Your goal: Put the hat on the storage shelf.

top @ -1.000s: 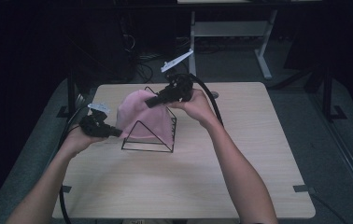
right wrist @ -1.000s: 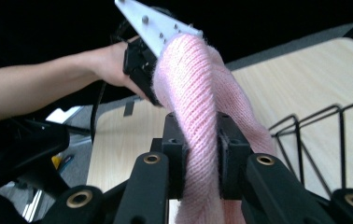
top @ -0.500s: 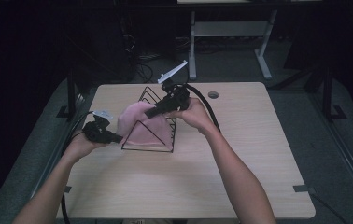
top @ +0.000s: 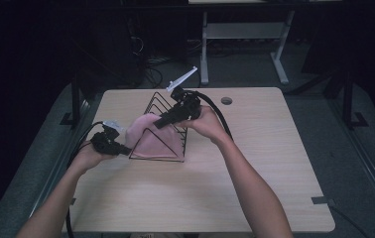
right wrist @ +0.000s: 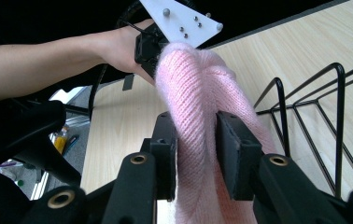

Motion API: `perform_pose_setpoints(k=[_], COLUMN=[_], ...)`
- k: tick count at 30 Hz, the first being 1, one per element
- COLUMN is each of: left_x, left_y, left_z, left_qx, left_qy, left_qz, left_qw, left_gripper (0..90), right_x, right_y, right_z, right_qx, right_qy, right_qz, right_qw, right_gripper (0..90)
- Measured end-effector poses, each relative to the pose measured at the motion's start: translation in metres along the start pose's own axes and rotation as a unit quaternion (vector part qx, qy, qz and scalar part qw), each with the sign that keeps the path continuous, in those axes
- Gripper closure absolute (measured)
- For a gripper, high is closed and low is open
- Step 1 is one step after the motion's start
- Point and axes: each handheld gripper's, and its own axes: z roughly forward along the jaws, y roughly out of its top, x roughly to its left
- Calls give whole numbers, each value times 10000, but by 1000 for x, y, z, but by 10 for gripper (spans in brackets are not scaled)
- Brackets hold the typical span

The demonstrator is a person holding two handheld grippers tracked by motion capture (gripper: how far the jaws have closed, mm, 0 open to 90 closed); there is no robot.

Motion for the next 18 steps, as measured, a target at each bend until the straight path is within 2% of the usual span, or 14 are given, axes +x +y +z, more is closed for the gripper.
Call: perform_pose_setpoints(k=[5,7,10,14,18], left_x=[3,3,4,4,5], left_y=[-3,-3,-3,-4,-4], left_z=[4,5,6,10,10], left_qx=[98,75,171,206,270], left_qy=[11,15,35,39,65], left_qz=[10,-53,-1,-62,-18], left_qw=[10000,10000,9998,9998,9996], left_gripper=[841,840,840,840,841], right_x=[-1,-2,-3,-2,-2], right_y=[0,0,-1,-1,-1], right_z=[0,3,4,7,8], right_qx=[-46,-40,-17,42,84], right_qy=[41,45,35,53,48], right_qz=[-27,-15,-45,-42,-37], right_qw=[10000,10000,10000,10000,9999], right_gripper=[704,755,790,801,802])
